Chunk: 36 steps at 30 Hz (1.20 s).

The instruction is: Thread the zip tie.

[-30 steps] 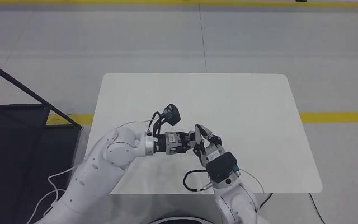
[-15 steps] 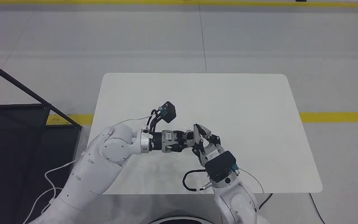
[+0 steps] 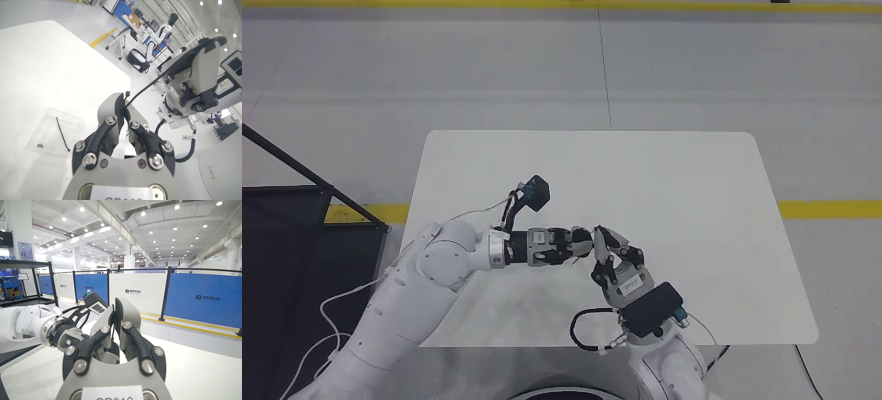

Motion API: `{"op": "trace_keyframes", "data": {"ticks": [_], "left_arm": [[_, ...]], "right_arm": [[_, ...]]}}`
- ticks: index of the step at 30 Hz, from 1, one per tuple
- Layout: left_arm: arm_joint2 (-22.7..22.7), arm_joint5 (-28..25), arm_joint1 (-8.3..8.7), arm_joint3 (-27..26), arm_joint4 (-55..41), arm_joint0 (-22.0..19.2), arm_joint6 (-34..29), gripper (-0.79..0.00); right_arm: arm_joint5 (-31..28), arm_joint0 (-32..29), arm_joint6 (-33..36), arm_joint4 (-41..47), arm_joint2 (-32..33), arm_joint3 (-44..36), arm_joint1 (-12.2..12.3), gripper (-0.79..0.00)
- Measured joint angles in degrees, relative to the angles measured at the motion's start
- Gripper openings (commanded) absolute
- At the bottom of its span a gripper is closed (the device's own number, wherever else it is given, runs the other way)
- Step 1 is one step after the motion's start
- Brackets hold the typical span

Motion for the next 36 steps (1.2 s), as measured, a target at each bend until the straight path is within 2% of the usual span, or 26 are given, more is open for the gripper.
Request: {"op": "trace_keyframes", "data": {"ticks": [9,13,20,25,36], "left_arm": [[0.2,-1.1,0.78,5.5,-14.0,-3.9,-13.9,-0.785],[1.0,-0.4,0.83,6.6,-16.6,-5.2,-17.4,-0.785],[1.0,-0.3,0.83,6.6,-16.4,-5.1,-17.3,-0.785],[1.7,2.1,0.66,4.8,-14.1,-4.2,-13.4,-0.785],[3.4,2.5,0.08,7.1,-15.3,-5.7,-11.6,-0.785]], "right_arm": [[-6.2,-2.7,-5.1,4.3,3.3,-2.1,0.7,-0.785],[-6.7,-2.8,-5.0,4.4,3.6,-2.2,0.8,-0.785],[-6.7,-2.8,-4.9,4.4,3.5,-2.2,0.8,-0.785],[-6.9,-2.3,-3.8,3.3,2.5,-2.2,0.7,-0.785],[-2.7,-0.8,-4.9,-2.6,0.3,-0.4,0.5,-0.785]]}}
